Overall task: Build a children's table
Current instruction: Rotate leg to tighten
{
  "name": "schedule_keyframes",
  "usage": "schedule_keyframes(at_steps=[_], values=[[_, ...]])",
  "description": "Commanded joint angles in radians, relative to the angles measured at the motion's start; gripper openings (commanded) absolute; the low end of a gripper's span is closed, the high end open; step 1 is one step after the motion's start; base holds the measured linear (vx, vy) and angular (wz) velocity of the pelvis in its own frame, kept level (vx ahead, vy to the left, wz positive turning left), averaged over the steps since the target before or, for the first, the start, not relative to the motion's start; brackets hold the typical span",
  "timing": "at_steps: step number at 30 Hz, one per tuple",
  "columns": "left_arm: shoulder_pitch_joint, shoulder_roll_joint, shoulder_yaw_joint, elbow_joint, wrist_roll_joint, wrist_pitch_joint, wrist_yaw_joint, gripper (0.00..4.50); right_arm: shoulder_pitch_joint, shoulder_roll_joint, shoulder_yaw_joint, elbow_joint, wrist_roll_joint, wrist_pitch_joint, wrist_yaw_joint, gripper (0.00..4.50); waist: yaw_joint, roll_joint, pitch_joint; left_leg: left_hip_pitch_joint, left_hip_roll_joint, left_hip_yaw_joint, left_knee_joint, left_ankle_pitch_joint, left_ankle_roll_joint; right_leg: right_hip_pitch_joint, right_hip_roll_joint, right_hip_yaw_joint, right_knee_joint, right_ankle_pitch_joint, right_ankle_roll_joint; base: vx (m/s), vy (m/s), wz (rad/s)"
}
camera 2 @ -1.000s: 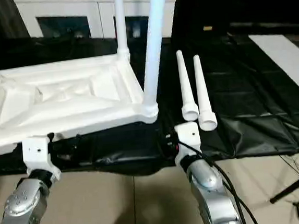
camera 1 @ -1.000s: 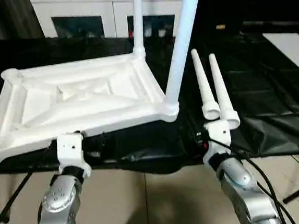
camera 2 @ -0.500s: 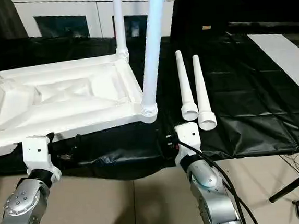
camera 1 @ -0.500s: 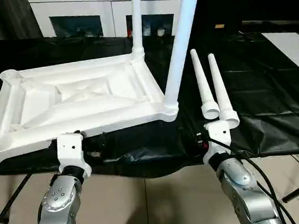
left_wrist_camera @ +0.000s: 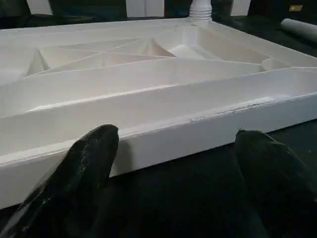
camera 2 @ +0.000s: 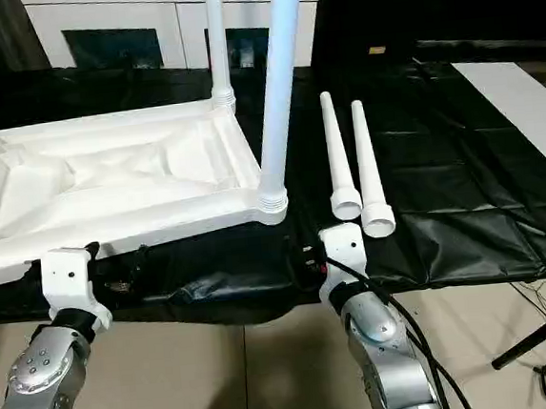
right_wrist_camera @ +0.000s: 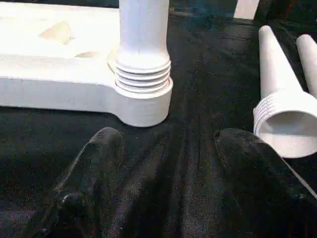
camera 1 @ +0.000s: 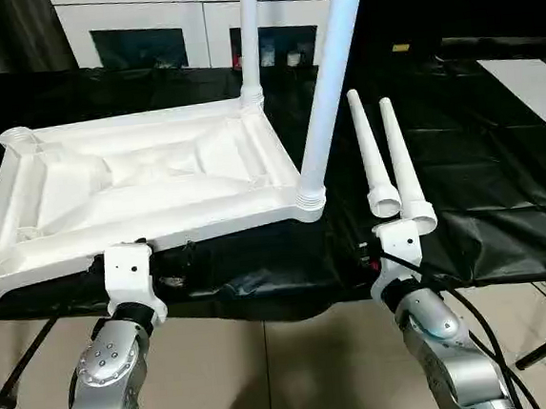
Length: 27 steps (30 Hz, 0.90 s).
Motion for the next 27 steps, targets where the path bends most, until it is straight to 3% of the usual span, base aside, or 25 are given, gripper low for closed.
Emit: schedule_keyframes(at_steps=[1, 17, 18, 19, 20, 21, 22, 23, 24, 25, 26, 27], values=[[-0.002, 0.002, -0.008, 0.005, -0.002, -0.001, -0.005, 4.19, -0.008, -0.003, -0.009, 0.001, 0.008, 0.005, -0.001, 3.32, 0.002, 0.012, -0.045, 0.015, 0.029, -0.009, -0.087, -0.355, -0.011, 0.028, -0.061, 0.046, -0.092, -0.252, -0.107, 0.000, 0.000, 0.00], [-0.002, 0.002, -0.008, 0.005, -0.002, -0.001, -0.005, 4.19, -0.008, -0.003, -0.009, 0.001, 0.008, 0.005, -0.001, 3.32, 0.002, 0.012, -0.045, 0.014, 0.028, -0.009, -0.086, -0.350, -0.011, 0.029, -0.061, 0.046, -0.091, -0.248, -0.109, 0.000, 0.000, 0.00], [-0.265, -0.047, -0.015, -0.063, -0.038, 0.351, 0.084, 4.19, -0.083, 0.038, -0.139, -0.253, 0.035, 0.236, -0.176, 3.32, 0.005, 0.111, -0.047, 0.024, 0.026, -0.020, -0.085, -0.370, -0.035, 0.021, -0.063, 0.048, -0.079, -0.227, -0.117, 0.000, 0.000, 0.00], [-0.256, -0.047, -0.027, -0.069, -0.028, 0.338, 0.080, 4.19, -0.076, 0.038, -0.142, -0.265, 0.049, 0.236, -0.168, 3.32, 0.007, 0.077, -0.048, 0.057, 0.028, -0.014, -0.076, -0.389, -0.060, 0.002, -0.040, 0.046, -0.078, -0.181, -0.123, 0.000, 0.000, 0.00], [-0.245, -0.047, -0.038, -0.073, -0.019, 0.322, 0.074, 4.19, -0.071, 0.037, -0.144, -0.273, 0.058, 0.237, -0.163, 3.32, 0.007, 0.053, -0.049, 0.053, 0.023, -0.012, -0.071, -0.395, -0.051, 0.008, -0.040, 0.044, -0.087, -0.189, -0.115, -0.074, 0.023, 0.09], [-0.236, -0.044, -0.048, -0.075, -0.005, 0.308, 0.071, 4.19, -0.068, 0.038, -0.146, -0.279, 0.065, 0.235, -0.161, 3.32, 0.007, 0.037, -0.044, 0.016, 0.021, -0.011, -0.082, -0.321, -0.032, 0.040, -0.051, 0.044, -0.079, -0.190, -0.114, -0.074, 0.023, 0.09], [-0.229, -0.039, -0.057, -0.078, 0.009, 0.293, 0.068, 4.19, -0.069, 0.041, -0.149, -0.281, 0.071, 0.236, -0.162, 3.32, 0.005, 0.038, -0.035, 0.004, 0.017, -0.008, -0.088, -0.285, -0.012, 0.040, -0.056, 0.045, -0.086, -0.234, -0.094, 0.000, 0.000, 0.00], [-0.226, -0.036, -0.061, -0.083, 0.010, 0.287, 0.061, 4.19, -0.072, 0.044, -0.147, -0.282, 0.074, 0.236, -0.161, 3.32, 0.000, 0.044, -0.039, 0.012, 0.016, -0.005, -0.082, -0.298, -0.005, 0.030, -0.059, 0.050, -0.096, -0.312, -0.078, 0.000, 0.000, 0.00], [-0.226, -0.036, -0.061, -0.083, 0.010, 0.287, 0.061, 4.19, -0.072, 0.044, -0.147, -0.282, 0.074, 0.236, -0.161, 3.32, 0.000, 0.044, -0.039, 0.012, 0.016, -0.005, -0.082, -0.298, -0.005, 0.030, -0.059, 0.050, -0.096, -0.312, -0.078, 0.000, 0.000, 0.00], [-0.229, -0.032, -0.066, -0.088, 0.015, 0.291, 0.057, 4.19, -0.075, 0.045, -0.143, -0.288, 0.072, 0.238, -0.160, 3.32, -0.012, 0.044, -0.046, 0.007, 0.008, -0.006, -0.080, -0.306, -0.011, 0.037, -0.059, 0.051, -0.103, -0.399, -0.046, 0.000, 0.000, 0.00], [-0.229, -0.032, -0.066, -0.089, 0.014, 0.291, 0.057, 4.19, -0.075, 0.045, -0.142, -0.289, 0.073, 0.238, -0.160, 3.32, -0.018, 0.048, -0.059, 0.002, 0.009, -0.009, -0.075, -0.253, -0.014, 0.042, -0.059, 0.052, -0.096, -0.325, -0.044, 0.000, 0.000, 0.00], [-0.232, -0.035, -0.062, -0.091, 0.008, 0.290, 0.058, 4.19, -0.076, 0.046, -0.139, -0.297, 0.076, 0.240, -0.156, 3.32, -0.021, 0.050, -0.062, 0.001, 0.010, -0.010, -0.075, -0.228, -0.014, 0.041, -0.055, 0.051, -0.091, -0.268, -0.051, 0.000, 0.000, 0.00]])
